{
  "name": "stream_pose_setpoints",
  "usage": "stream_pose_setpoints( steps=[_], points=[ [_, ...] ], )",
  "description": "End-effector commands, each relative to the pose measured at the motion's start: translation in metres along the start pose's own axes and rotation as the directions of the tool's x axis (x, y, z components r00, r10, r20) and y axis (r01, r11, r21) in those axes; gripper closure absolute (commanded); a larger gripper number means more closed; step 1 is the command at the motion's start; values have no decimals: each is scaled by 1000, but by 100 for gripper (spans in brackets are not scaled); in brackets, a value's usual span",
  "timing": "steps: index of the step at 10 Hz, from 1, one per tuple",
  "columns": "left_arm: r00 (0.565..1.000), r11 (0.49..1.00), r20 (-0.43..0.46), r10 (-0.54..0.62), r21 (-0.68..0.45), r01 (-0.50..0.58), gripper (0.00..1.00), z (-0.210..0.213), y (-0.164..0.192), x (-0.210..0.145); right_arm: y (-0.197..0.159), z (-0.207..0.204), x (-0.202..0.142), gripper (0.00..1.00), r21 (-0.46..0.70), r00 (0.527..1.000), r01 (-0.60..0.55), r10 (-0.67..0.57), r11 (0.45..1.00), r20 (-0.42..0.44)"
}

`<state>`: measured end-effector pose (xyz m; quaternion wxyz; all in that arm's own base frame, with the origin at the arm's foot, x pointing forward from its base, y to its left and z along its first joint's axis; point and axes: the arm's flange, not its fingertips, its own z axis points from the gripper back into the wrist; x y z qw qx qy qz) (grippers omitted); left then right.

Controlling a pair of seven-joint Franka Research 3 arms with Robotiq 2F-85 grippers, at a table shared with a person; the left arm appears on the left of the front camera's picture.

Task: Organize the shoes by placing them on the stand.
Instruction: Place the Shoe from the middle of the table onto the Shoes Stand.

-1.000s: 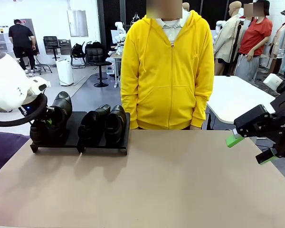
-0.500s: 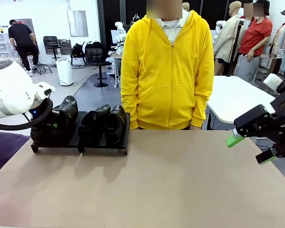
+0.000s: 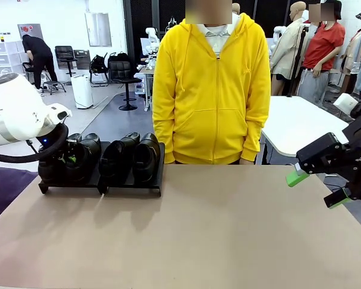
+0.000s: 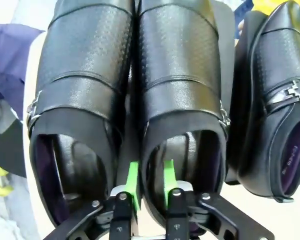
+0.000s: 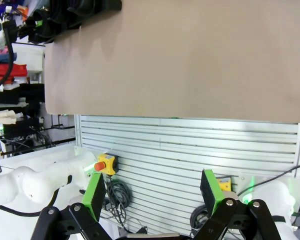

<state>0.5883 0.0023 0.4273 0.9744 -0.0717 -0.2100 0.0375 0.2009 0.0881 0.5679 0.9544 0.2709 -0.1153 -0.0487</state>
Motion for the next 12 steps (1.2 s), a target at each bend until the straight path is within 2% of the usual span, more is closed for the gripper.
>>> stream_pose_setpoints(
  steps=[1, 5, 6, 7, 8, 9, 10, 11, 12],
  points=[
    [999, 1000, 29, -24, -14, 24, 0, 8, -2, 3, 1, 1, 2, 0, 33, 1000, -20, 20, 999, -12],
    [993, 996, 75, -88, -27, 90, 0, 44, -25, -8, 1, 1, 2, 0, 33, 1000, -20, 20, 999, -12],
    [995, 994, 37, -96, -39, 97, 0, 65, -34, -16, 1, 1, 2, 0, 33, 1000, -20, 20, 999, -12],
    [990, 989, -41, -132, -66, 129, 0, 93, -41, -29, 1, 1, 2, 0, 33, 1000, -20, 20, 999, -12],
    [979, 970, -53, -196, -158, 185, 0, 131, -48, -53, 1, 1, 2, 0, 33, 1000, -20, 20, 999, -12],
    [948, 915, -86, -306, -301, 268, 0, 160, -55, -83, 1, 1, 2, 0, 33, 1000, -20, 20, 999, -12],
    [881, 847, -198, -430, -426, 318, 0, 178, -57, -113, 1, 1, 2, 0, 33, 1000, -20, 20, 999, -12],
    [824, 817, -303, -479, -497, 292, 0, 186, -50, -140, 1, 1, 2, 0, 33, 1000, -20, 20, 999, -12],
    [806, 832, -378, -456, -504, 234, 0, 188, -40, -170, 1, 1, 2, 0, 33, 1000, -20, 20, 999, -12]
  ],
)
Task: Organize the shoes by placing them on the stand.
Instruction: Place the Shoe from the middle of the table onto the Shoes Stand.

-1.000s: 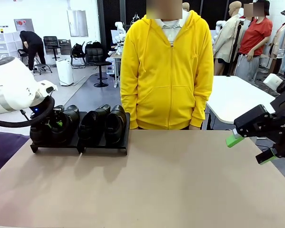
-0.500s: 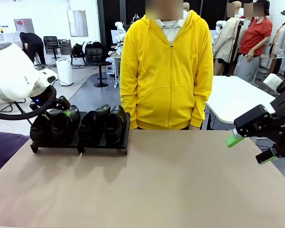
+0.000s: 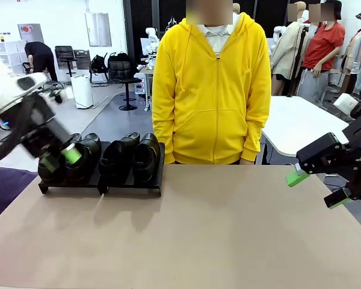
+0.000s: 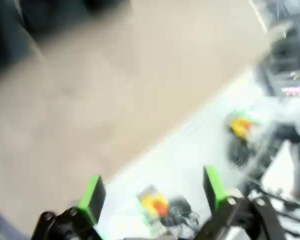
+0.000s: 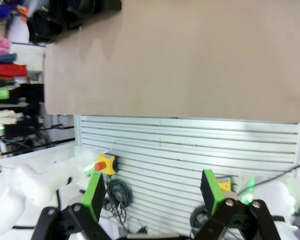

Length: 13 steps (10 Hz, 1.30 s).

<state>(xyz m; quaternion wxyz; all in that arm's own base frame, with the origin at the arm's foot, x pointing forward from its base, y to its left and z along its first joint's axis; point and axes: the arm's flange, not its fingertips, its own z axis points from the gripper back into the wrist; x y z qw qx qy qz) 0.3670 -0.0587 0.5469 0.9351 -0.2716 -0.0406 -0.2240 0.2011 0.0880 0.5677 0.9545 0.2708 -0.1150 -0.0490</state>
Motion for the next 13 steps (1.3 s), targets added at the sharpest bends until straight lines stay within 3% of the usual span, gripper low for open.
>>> stream_pose_setpoints(
  steps=[1, 3, 4, 13],
  points=[
    [980, 980, 5, 201, 9, -201, 0, -14, 22, -60, 1, 1, 2, 0, 33, 1000, -20, 21, 999, -11],
    [956, 974, 187, 224, -67, -216, 0, -51, 23, -92, 1, 1, 2, 0, 33, 1000, -20, 21, 999, -11],
    [991, 990, -26, 133, -47, -134, 0, -18, 20, -64, 1, 1, 2, 0, 33, 1000, -20, 21, 999, -11],
    [991, 990, -26, 133, -47, -134, 0, -18, 20, -64, 1, 1, 2, 0, 33, 1000, -20, 21, 999, -11]
  ],
)
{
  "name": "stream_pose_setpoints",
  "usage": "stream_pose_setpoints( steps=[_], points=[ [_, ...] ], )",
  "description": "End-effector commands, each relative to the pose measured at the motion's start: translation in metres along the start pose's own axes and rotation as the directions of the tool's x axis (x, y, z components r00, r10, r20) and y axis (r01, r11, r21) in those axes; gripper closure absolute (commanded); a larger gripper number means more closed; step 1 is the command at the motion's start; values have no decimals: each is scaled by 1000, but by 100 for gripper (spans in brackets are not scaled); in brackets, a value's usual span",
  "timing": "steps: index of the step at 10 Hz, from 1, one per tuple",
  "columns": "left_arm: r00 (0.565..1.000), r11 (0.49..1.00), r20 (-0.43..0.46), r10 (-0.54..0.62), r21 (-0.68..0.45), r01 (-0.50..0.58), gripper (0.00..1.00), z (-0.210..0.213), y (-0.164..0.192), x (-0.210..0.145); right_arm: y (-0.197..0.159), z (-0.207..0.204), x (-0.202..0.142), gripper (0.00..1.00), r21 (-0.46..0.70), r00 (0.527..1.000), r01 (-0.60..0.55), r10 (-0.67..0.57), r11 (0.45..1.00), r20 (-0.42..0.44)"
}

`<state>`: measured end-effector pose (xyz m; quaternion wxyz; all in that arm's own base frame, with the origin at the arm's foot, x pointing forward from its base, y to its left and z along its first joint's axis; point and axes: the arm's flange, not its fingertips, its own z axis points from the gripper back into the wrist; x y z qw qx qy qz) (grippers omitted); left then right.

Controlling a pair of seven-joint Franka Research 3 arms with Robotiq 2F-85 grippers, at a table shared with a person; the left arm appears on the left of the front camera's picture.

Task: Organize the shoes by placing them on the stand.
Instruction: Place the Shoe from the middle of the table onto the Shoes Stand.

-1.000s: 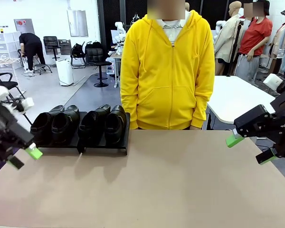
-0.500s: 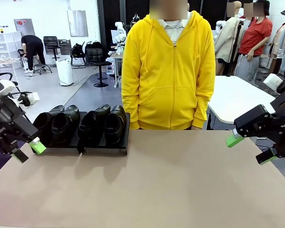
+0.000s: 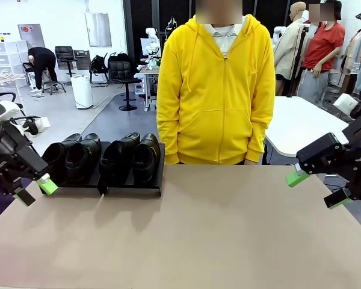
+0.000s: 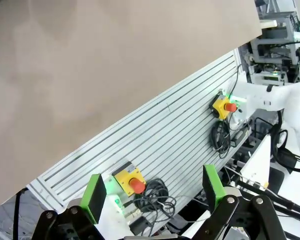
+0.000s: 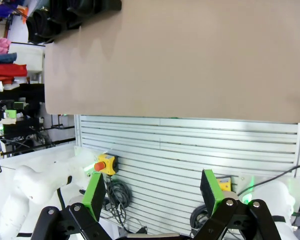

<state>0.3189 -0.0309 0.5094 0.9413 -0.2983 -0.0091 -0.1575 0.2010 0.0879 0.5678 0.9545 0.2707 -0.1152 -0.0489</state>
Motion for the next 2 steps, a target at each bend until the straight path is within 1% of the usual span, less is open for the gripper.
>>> stream_pose_setpoints(
  steps=[1, 2],
  points=[
    [1000, 1000, -12, -12, 7, 12, 0, 2, 2, -2, 1, 1, 2, 0, 33, 1000, -20, 20, 999, -12],
    [1000, 1000, -12, -12, 7, 12, 0, 2, 2, -2, 1, 1, 2, 0, 33, 1000, -20, 20, 999, -12]
  ],
)
